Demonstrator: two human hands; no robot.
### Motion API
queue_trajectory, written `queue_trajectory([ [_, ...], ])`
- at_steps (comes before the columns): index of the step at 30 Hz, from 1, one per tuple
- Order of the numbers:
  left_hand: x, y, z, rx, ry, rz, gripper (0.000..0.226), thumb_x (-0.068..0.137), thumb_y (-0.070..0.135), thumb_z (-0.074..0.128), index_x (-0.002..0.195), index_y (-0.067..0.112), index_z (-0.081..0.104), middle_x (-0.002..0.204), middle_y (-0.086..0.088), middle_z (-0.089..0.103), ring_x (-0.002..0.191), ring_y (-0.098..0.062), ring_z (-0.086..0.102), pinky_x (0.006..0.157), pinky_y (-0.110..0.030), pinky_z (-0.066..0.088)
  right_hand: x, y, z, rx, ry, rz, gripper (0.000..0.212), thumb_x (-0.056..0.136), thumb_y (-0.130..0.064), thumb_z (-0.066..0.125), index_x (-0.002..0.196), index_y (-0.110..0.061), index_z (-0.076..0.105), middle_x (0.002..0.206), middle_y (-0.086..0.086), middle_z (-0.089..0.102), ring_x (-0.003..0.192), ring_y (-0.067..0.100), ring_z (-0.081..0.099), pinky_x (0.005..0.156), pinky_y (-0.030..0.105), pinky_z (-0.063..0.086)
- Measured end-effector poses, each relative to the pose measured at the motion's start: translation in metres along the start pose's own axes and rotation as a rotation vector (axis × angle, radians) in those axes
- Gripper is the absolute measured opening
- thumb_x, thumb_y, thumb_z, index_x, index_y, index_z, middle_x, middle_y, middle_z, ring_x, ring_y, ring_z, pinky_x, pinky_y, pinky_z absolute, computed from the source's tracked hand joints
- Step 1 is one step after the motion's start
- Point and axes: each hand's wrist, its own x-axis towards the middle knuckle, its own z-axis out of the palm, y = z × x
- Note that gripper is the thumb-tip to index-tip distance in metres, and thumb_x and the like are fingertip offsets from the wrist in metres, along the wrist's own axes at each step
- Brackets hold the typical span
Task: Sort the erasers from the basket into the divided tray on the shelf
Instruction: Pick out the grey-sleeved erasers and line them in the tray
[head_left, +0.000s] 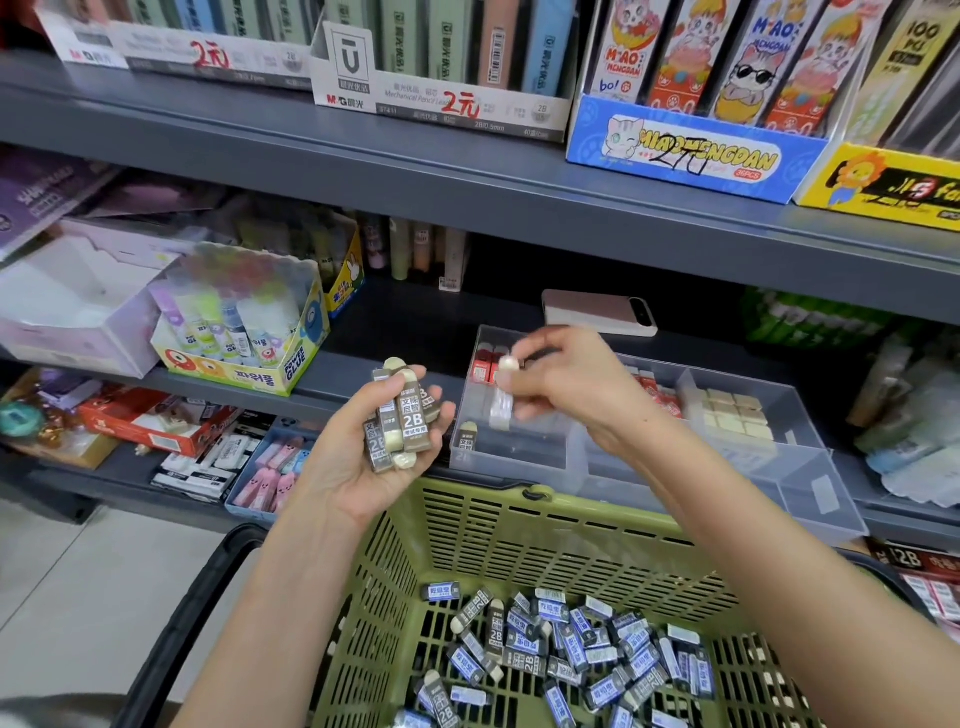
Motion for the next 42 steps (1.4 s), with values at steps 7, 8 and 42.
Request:
queue_trajectory([
  [7, 0.002, 0.001, 0.000, 0.004, -0.059, -0.011, 0.065, 0.019, 0.016, 0.096, 0.080, 0.011, 0.074, 0.078, -0.010, 0.069, 0.068, -0.024, 0.070, 0.047, -0.025, 0.054, 0.002, 0.028, 0.011, -0.316, -0.028, 0.089, 0.011, 0.082, 0.000, 0.068, 0.086, -0.006, 0.060, 0.074, 0.009, 0.065, 0.060, 0.018, 0.069, 0.077, 0.040, 0.058],
  [8, 0.002, 0.001, 0.000, 0.000, -0.055, -0.014, 0.060, 0.024, 0.016, 0.095, 0.079, 0.011, 0.074, 0.079, -0.010, 0.069, 0.068, -0.024, 0.070, 0.046, -0.025, 0.053, 0.004, 0.030, 0.015, -0.353, -0.020, 0.083, 0.011, 0.082, -0.001, 0.068, 0.082, -0.007, 0.059, 0.073, 0.009, 0.066, 0.061, 0.019, 0.069, 0.077, 0.040, 0.058],
  [42, 0.000, -0.003, 0.001, 0.078, 0.000, 0.019, 0.018, 0.069, 0.019, 0.065, 0.082, 0.010, 0.074, 0.079, -0.011, 0.070, 0.068, -0.026, 0.070, 0.047, -0.026, 0.054, 0.001, 0.013, 0.019, -0.551, 0.010, -0.126, 0.029, 0.093, -0.028, 0.053, 0.079, -0.008, 0.069, 0.060, 0.004, 0.067, 0.047, 0.008, 0.059, 0.052, 0.028, 0.053],
])
